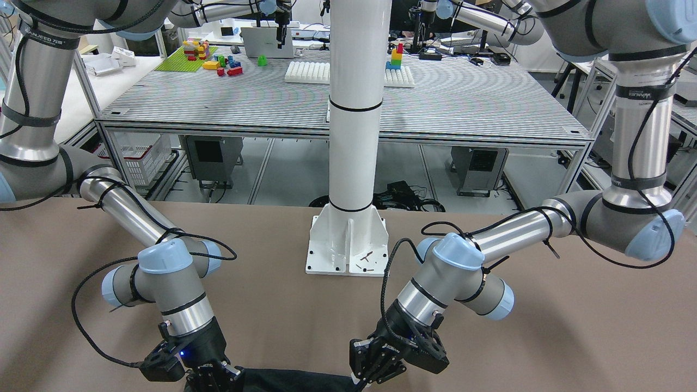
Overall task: Fold clothes
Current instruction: 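Lay the held edge onto the far end with both grippers, then open both grippers and raise the left arm away from the shirt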
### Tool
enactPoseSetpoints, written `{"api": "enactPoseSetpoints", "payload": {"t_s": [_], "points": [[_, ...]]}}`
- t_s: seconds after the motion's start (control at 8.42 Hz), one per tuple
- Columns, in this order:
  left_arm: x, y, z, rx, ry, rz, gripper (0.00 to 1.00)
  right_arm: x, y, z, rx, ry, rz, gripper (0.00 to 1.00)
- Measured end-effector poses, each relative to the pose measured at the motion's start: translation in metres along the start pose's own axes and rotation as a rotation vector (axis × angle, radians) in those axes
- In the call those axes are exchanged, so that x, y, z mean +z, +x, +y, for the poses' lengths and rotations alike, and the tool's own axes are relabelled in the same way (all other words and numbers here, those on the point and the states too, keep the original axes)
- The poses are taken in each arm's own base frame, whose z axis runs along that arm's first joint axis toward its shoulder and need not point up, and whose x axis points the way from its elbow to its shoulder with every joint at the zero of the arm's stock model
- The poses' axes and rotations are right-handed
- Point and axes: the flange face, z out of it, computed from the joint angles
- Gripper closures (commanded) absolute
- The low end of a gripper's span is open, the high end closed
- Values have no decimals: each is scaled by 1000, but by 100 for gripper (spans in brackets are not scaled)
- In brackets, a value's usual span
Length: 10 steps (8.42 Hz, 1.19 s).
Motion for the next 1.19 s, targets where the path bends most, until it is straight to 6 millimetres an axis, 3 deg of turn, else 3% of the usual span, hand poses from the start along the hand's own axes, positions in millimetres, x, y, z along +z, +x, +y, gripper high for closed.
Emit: {"api": "enactPoseSetpoints", "payload": {"t_s": [0.12,0.24,0.36,0.83,0.95,1.19], "points": [[15,1,-2,0,13,-13,51,1,0,-2,1,2,1,62],[23,4,-5,1,30,-19,15,1,0,-2,2,3,2,7],[26,7,-8,3,43,-20,7,3,0,-2,4,4,4,6],[19,12,-39,8,89,-15,6,13,3,-24,8,26,27,6],[12,13,-58,6,101,-15,6,12,-8,-26,5,16,13,6],[-10,10,-114,-1,94,-26,6,8,-42,-20,5,-27,10,6]]}}
